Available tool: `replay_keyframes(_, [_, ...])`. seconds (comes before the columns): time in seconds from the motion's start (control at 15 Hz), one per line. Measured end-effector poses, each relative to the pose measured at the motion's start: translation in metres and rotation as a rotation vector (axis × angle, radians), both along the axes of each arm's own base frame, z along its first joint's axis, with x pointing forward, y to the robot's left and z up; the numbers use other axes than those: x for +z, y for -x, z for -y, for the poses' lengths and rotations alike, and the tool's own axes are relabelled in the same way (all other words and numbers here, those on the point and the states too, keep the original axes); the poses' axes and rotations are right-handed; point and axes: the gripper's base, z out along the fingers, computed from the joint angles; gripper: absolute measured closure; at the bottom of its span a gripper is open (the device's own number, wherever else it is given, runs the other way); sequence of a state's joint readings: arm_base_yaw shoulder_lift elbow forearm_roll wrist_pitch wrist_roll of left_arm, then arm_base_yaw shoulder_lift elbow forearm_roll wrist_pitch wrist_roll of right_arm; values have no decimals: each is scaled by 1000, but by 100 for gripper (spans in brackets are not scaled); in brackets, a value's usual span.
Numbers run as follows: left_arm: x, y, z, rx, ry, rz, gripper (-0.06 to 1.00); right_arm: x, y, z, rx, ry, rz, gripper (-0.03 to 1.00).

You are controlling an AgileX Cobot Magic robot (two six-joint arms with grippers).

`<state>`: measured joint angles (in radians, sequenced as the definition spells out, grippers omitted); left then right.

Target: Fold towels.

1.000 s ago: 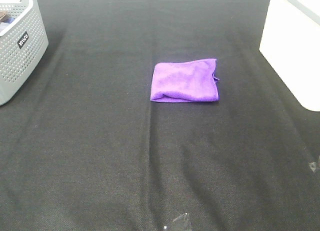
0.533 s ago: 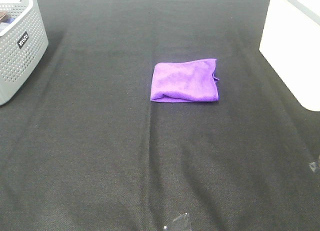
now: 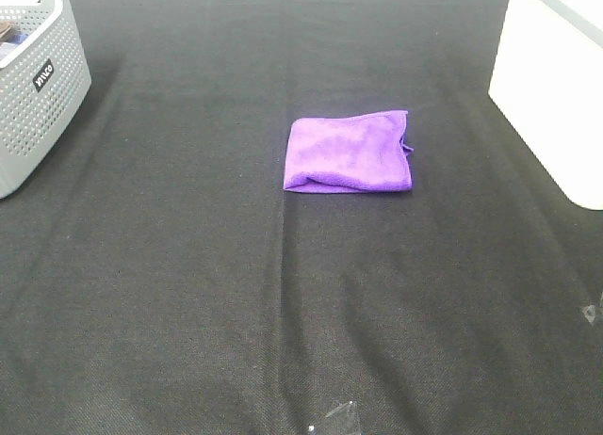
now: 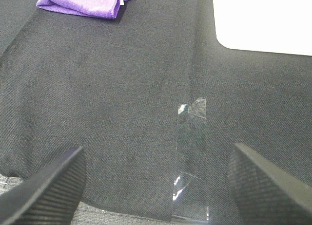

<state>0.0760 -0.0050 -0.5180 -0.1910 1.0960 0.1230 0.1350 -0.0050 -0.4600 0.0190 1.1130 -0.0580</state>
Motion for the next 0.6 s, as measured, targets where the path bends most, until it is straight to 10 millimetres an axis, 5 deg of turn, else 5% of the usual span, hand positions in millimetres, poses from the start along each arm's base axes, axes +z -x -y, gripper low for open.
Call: replay_keyframes(0.6, [0, 0, 0, 11, 1, 3, 25, 0, 0, 0, -1, 2, 0, 19])
